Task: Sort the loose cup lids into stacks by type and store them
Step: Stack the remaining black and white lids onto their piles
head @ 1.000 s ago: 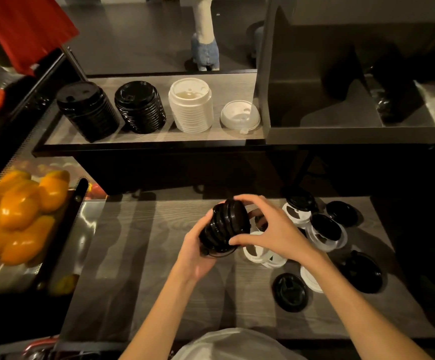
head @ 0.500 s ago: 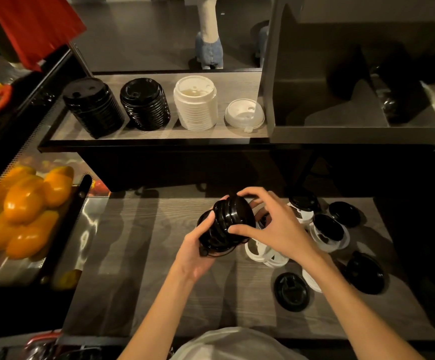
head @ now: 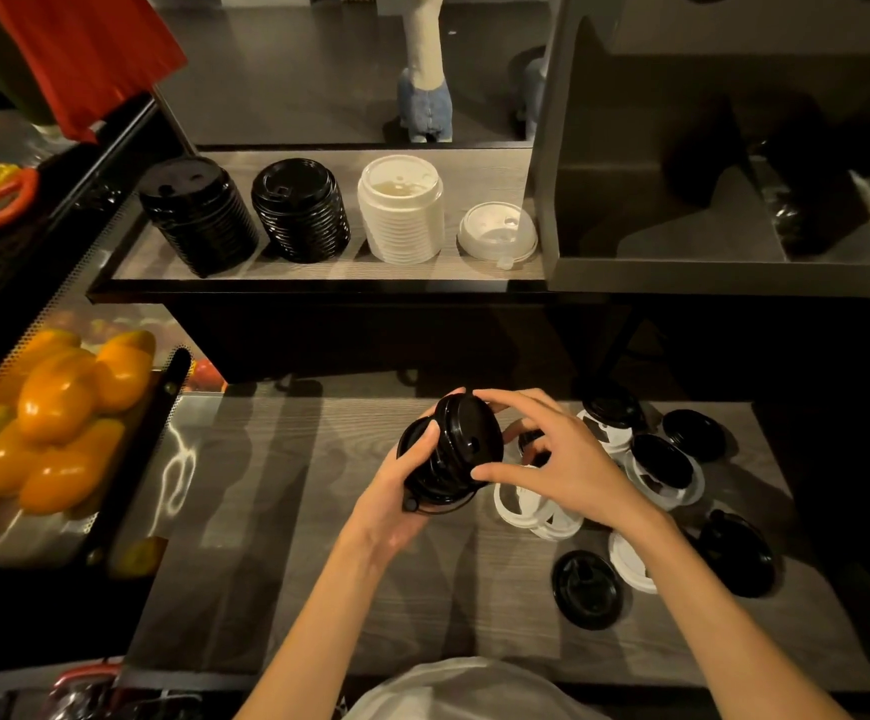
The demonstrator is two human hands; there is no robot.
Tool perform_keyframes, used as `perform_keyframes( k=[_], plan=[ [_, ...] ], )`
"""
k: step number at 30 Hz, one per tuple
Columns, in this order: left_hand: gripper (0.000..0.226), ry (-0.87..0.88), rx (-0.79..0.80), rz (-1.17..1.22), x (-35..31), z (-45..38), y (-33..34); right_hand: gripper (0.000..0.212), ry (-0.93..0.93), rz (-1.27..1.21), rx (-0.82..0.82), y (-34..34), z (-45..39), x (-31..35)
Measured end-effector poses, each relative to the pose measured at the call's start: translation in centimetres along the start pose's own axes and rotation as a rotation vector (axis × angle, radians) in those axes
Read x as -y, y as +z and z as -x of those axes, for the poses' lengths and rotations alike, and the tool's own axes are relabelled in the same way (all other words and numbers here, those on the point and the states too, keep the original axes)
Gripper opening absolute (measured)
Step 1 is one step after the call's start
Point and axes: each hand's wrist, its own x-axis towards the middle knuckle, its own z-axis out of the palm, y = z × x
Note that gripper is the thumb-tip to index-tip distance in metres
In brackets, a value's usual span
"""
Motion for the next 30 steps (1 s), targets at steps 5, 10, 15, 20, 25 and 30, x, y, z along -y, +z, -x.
perform_keyframes(
  k=[5, 10, 15, 20, 25, 30],
  plan=[
    [0.051, 0.042, 0.01, -0.057, -0.9, 0.2, -0.2, 0.075, -0.031, 0.02, -0.006, -0.3, -0.7, 0.8],
    [0.051, 0.091, -0.012, -0.099, -3.5, 0.5, -0.4, 0.074, -0.099, 0.037, 0.043, -0.9, -2.5, 3.1],
    [0.052, 0.153, -0.043, -0.076, -7.7, 0.5, -1.4, 0.073, -0.153, 0.047, 0.081, -1.4, -6.1, 7.1],
    [0.053, 0.29, -0.121, 0.015, -13.0, 1.5, -3.7, 0.07, -0.223, 0.02, 0.086, -2.1, -11.5, 12.9],
    [0.043, 0.424, -0.383, 0.049, -17.6, 3.1, -7.7, 0.07, -0.34, 0.15, 0.086, -2.0, -19.7, 19.5],
    [0.031, 0.469, -0.673, 0.139, -20.8, 3.8, -10.2, 0.076, -0.367, 0.411, 0.224, -0.4, -27.7, 25.2]
  ],
)
